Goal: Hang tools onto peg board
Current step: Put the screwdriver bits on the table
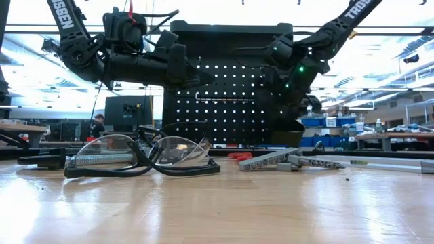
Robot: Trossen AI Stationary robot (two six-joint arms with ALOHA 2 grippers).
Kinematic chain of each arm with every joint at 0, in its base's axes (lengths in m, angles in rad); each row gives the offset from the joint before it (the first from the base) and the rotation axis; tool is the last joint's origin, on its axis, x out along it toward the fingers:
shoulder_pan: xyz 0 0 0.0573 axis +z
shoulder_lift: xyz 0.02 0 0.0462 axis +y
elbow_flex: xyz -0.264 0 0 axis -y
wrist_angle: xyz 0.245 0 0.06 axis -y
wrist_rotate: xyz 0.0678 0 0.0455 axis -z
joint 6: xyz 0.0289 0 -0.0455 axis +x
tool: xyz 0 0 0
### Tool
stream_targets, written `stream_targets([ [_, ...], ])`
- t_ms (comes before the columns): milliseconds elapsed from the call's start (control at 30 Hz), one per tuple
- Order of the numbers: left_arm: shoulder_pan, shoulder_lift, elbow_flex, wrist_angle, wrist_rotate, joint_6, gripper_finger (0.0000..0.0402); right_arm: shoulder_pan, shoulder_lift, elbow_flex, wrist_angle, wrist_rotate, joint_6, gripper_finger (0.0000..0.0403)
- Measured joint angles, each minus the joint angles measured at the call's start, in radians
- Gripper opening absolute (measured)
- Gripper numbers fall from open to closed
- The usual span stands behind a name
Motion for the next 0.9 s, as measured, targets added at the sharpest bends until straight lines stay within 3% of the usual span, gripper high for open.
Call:
stream_targets([
  [267,0.000,0.000,0.000,0.017,0.000,0.000,0.0047,-0.072,0.000,-0.018,0.026,-0.078,-0.070,0.0218],
  [567,0.000,0.000,0.000,0.020,0.000,0.000,0.0047,-0.057,0.020,-0.019,0.031,-0.090,-0.064,0.0217],
  [900,0.000,0.000,0.000,0.016,0.014,0.000,0.0047,0.002,0.110,-0.019,0.113,-0.004,-0.041,0.0217],
])
